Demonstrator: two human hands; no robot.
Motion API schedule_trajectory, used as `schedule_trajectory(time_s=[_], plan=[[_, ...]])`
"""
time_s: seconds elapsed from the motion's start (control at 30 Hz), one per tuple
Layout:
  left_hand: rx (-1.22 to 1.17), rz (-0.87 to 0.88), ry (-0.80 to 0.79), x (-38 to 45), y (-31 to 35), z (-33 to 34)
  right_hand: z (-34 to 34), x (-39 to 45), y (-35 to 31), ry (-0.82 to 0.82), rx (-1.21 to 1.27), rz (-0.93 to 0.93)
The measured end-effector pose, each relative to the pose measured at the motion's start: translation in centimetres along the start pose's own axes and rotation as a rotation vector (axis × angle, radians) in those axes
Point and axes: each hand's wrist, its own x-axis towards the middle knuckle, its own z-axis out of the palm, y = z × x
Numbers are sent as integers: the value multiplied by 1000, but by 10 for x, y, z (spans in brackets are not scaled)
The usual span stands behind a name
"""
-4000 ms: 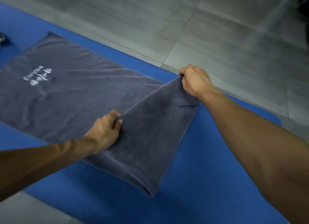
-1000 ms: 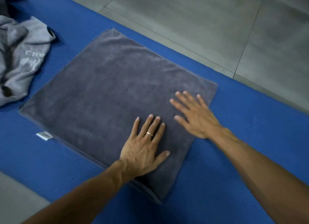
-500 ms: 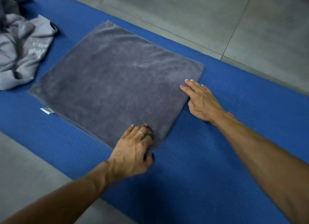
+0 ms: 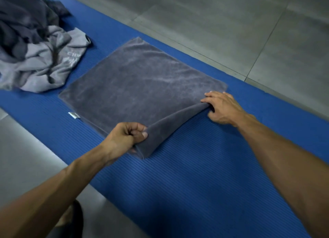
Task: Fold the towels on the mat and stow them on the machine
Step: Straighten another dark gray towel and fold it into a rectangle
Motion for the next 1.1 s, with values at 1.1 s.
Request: schedule_trajectory(time_s=[1.1], plan=[[306,149,480,52,14,-181,-94,192,-145,516,-42,35]])
